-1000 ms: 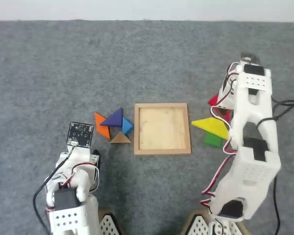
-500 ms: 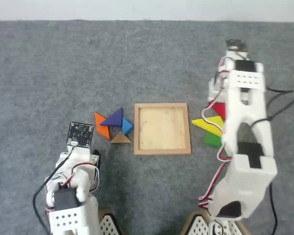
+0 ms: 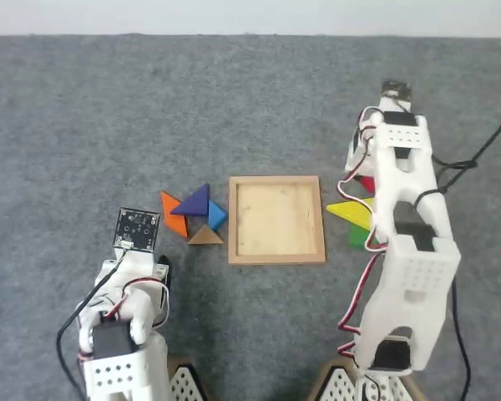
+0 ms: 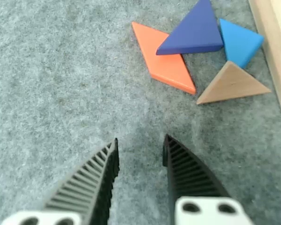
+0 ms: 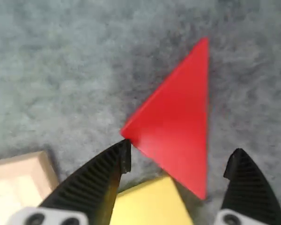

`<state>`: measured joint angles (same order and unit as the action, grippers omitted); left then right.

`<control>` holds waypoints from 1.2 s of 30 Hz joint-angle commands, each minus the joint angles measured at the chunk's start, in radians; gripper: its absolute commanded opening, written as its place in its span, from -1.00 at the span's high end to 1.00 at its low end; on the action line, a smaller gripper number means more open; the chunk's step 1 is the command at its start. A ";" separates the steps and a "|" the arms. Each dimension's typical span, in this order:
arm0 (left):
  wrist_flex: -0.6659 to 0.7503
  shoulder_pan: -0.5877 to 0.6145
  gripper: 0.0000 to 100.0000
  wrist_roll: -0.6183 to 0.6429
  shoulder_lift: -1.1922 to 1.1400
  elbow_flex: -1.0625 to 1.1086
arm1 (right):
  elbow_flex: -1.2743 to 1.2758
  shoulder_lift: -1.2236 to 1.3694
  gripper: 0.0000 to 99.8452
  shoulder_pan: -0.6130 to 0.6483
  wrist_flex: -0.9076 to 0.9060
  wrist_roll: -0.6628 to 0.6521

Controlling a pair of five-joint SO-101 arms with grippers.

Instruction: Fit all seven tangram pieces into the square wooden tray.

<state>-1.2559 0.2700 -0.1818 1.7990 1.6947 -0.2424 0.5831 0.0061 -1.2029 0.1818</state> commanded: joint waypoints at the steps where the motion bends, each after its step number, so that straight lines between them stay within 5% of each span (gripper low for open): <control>1: -0.008 0.002 0.70 0.006 0.015 -0.010 | -0.097 0.051 0.34 -0.005 -0.005 -0.017; 12: -0.008 0.002 0.70 0.006 0.015 -0.010 | -0.218 0.105 0.34 0.031 -0.059 -0.008; 17: -0.008 0.002 0.70 0.006 0.015 -0.010 | -0.262 0.110 0.34 0.028 -0.061 0.112; 36: -0.008 0.002 0.70 0.006 0.015 -0.010 | -0.267 0.196 0.35 -0.004 -0.096 0.110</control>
<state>-1.2559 0.2700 -0.1818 1.7990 1.6947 -0.4818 0.7871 0.0215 -1.2781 0.2846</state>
